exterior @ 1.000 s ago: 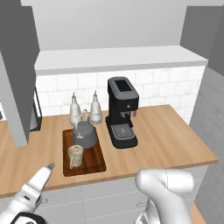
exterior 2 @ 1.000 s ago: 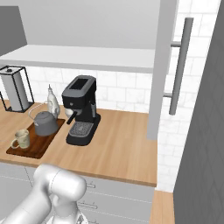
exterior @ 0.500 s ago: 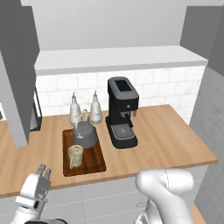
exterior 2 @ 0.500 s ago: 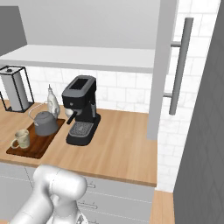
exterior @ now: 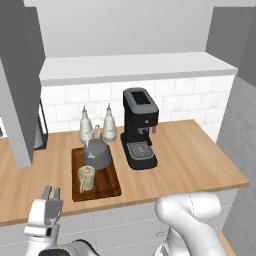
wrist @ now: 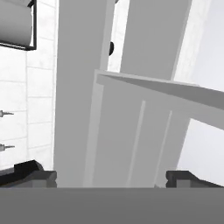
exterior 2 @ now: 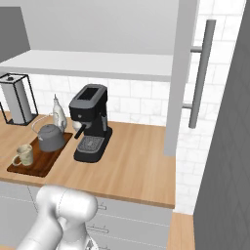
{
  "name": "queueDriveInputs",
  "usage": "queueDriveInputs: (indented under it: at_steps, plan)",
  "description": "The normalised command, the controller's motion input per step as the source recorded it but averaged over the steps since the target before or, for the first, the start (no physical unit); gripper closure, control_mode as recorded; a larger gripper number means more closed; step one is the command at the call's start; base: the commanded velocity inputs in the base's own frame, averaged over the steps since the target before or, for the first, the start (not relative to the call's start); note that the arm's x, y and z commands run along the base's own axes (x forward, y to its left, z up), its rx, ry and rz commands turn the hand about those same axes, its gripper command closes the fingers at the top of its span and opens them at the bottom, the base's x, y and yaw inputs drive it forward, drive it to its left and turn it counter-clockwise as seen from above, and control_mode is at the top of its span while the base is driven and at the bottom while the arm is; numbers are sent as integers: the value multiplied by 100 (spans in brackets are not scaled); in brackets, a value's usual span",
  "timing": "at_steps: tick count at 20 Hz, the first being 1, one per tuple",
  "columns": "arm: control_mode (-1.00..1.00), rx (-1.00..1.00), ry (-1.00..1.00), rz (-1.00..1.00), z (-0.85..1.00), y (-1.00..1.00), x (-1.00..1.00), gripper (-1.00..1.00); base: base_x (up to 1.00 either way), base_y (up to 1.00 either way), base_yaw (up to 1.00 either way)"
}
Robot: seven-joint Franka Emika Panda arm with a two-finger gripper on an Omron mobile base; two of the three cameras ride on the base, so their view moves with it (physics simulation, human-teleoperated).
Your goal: Pick the kettle from the counter and place it on the tray. Then pick the mug from the cabinet and place it on the tray. Then close the cabinet doors.
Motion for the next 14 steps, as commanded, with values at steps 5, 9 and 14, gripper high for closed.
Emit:
queueDriveInputs:
  at_steps: [5, 9, 14]
  plan:
    - [-100, -6, 0, 0, 3, 30, 0, -100, 0, 0, 0]
    - [-100, -7, 4, 0, 19, 53, 0, -100, 0, 0, 0]
    - [-100, -9, 11, 0, 12, 56, 0, -100, 0, 0, 0]
